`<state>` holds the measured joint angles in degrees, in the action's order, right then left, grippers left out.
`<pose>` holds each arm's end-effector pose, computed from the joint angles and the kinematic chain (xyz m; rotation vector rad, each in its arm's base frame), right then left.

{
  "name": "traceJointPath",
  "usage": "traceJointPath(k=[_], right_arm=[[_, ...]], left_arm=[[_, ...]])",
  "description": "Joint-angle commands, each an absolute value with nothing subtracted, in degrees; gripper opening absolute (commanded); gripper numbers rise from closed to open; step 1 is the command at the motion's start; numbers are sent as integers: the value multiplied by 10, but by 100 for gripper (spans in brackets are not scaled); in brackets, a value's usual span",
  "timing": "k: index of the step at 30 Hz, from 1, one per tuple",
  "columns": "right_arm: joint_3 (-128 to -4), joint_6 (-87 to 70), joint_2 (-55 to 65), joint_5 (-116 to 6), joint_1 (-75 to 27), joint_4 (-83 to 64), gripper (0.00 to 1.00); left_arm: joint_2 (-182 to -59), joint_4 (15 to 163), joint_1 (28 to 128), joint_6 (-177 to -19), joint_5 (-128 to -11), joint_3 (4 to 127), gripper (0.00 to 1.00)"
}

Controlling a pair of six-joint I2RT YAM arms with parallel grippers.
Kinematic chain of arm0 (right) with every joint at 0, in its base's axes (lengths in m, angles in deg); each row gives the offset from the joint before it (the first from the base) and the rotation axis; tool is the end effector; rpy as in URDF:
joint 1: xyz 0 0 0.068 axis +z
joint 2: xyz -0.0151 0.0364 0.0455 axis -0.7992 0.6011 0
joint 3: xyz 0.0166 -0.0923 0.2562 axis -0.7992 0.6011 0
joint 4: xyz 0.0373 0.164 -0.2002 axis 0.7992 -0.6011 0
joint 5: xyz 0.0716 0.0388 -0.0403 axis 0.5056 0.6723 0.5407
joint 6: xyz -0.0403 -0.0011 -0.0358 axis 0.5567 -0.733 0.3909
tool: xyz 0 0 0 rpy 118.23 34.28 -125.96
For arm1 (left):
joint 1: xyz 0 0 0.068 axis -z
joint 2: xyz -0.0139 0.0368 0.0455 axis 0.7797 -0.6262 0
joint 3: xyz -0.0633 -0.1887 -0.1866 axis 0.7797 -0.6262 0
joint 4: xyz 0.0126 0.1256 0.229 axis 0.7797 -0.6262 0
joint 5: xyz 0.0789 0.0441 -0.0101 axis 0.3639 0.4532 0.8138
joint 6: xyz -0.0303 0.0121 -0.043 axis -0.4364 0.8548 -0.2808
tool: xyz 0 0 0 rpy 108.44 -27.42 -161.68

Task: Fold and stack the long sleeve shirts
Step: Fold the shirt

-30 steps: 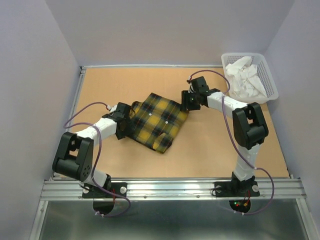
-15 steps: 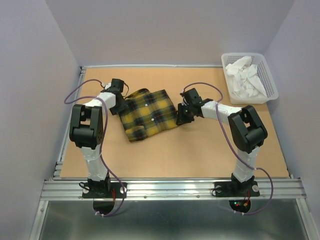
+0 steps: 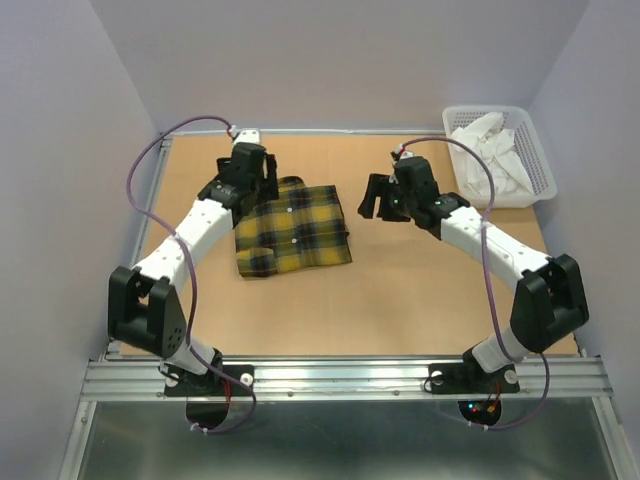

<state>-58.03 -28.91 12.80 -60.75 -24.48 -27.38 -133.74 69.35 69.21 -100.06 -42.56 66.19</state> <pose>0.3064 0.1680 0.2759 -0.0436 2.3171 0.5397 0.3421 -0.0991 0.3072 -0.1002 2.1230 0.0266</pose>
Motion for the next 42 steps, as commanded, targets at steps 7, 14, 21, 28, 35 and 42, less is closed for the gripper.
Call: traceJointPath(k=[7,14,21,28,35,42], right_arm=[[-557,-279,18,-700,-298,-283,100],[-525,-293,-56,-713,-335,-321,100],[-468,-340,-151,-724,-345,-330,100],[-423,-329,-208,-726,-345,-329,100],[-423,-337,-203,-728,-345,-331,100],[-414,-366,-205,-722,-345,-331,100]], left_arm=[[-1299,765,986,-831,-382,596,89],[-1399,755,1079,-843,-348,620,89],[-1483,760,1123,-861,-300,654,85],[-1545,768,1124,-882,-284,665,84],[-1577,796,1123,-869,-262,643,78],[-1588,821,1110,-856,-253,634,57]])
